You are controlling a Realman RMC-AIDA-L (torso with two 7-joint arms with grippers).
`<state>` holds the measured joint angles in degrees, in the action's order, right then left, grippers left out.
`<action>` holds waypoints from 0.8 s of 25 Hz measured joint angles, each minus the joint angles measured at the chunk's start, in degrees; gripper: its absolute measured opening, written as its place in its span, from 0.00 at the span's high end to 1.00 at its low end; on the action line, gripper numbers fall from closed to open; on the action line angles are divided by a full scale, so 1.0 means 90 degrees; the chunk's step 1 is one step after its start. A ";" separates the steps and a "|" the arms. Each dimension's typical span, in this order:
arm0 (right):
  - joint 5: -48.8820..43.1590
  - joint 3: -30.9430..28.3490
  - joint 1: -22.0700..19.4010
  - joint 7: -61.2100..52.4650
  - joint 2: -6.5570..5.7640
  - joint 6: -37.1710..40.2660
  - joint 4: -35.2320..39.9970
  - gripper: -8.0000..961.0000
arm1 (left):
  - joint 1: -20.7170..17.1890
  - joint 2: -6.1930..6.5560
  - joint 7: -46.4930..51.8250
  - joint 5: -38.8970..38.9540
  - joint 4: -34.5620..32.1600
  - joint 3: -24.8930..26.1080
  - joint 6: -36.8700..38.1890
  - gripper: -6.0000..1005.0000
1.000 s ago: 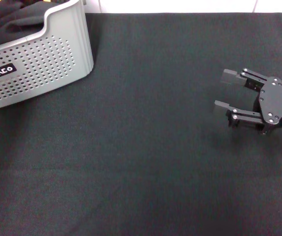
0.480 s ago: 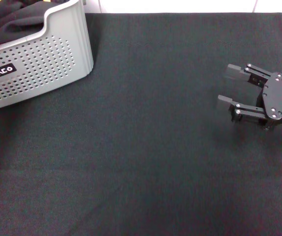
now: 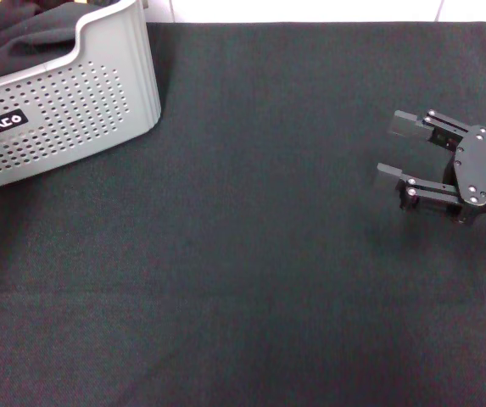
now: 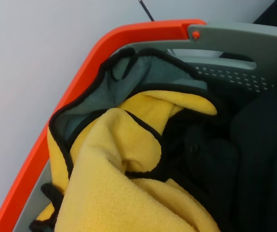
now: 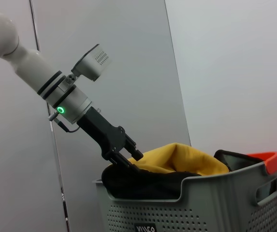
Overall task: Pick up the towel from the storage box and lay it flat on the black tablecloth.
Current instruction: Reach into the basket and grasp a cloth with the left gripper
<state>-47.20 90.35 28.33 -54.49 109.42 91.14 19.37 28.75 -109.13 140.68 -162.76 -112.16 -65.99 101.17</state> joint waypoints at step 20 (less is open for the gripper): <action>0.0028 0.0000 -0.0059 0.0000 0.0001 0.0000 -0.0004 0.13 | -0.0078 0.0036 -0.0064 -0.0001 0.0755 0.0067 -0.0692 0.52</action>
<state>-46.95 90.35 27.80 -54.49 109.42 91.14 19.33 28.05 -108.81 140.10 -162.77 -105.36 -65.39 94.93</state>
